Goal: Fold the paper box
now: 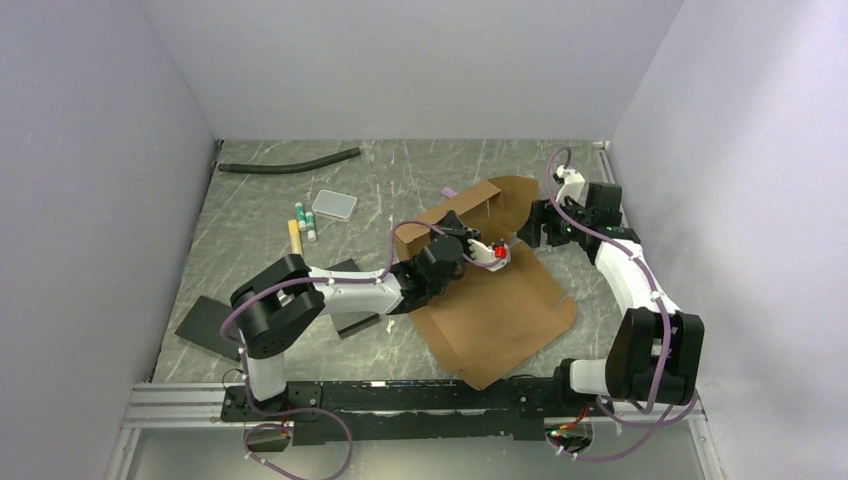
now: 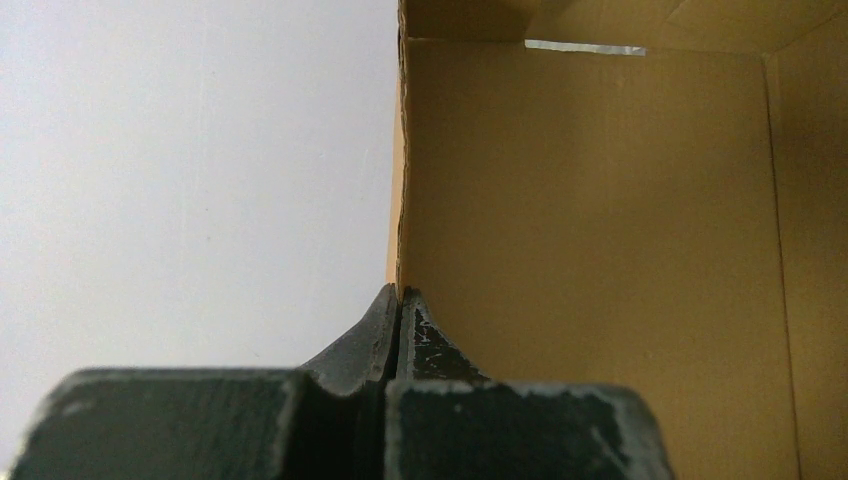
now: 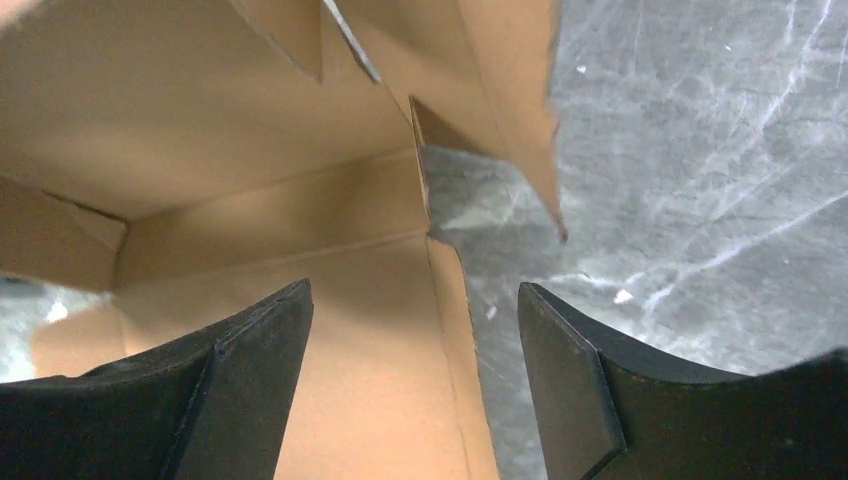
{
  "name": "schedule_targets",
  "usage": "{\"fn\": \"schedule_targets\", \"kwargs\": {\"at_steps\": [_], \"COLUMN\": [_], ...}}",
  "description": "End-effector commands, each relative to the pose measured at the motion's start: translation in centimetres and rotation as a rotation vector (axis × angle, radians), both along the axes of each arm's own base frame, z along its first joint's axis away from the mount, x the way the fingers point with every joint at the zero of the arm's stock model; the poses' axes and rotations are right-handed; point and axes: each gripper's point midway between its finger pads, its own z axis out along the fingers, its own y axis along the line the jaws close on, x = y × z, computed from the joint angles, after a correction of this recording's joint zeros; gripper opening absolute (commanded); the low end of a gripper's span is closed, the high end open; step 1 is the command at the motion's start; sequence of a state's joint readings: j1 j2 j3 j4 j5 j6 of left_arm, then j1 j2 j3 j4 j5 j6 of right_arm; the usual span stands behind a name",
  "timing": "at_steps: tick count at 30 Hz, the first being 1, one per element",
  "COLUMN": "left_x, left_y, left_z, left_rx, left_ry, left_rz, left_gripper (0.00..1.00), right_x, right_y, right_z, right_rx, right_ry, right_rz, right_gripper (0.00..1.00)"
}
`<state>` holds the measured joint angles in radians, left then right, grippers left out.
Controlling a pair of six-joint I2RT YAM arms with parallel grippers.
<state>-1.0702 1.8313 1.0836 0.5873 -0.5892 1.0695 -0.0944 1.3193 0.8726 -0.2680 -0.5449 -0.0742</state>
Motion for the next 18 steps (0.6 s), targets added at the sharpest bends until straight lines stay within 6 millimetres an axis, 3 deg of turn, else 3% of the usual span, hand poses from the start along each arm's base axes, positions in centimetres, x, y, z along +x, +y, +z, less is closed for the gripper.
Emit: {"fn": "schedule_targets", "kwargs": {"at_steps": [1,4,8,12,15,18], "left_x": [-0.4,-0.3,-0.2,-0.2,-0.2,-0.3], "left_y": [0.0,0.0,-0.1,-0.2,-0.2,-0.1], "left_z": [2.6,2.8,2.9,2.9,2.9,2.9], "left_rx": [-0.079,-0.083,-0.091,-0.097,-0.097,-0.099], "left_ry": [-0.037,-0.04,-0.039,-0.036,-0.035,-0.033], "left_rz": [-0.009,-0.006,-0.005,-0.004,-0.004,-0.005], "left_gripper": [0.0,0.0,0.0,0.0,0.0,0.0], "right_x": [-1.6,-1.7,-2.3,-3.9,-4.6,-4.4], "right_y": [-1.0,-3.0,-3.6,-1.1,0.6,0.7], "right_z": [1.2,-0.4,-2.0,-1.0,-1.5,-3.9], "right_rx": [-0.116,-0.148,-0.088,0.075,0.214,0.286], "right_ry": [-0.089,-0.053,0.048,0.051,0.129,0.286], "right_rz": [0.164,0.111,0.096,0.214,0.252,0.21], "right_gripper": [0.8,0.76,0.46,0.27,0.02,0.0]}}
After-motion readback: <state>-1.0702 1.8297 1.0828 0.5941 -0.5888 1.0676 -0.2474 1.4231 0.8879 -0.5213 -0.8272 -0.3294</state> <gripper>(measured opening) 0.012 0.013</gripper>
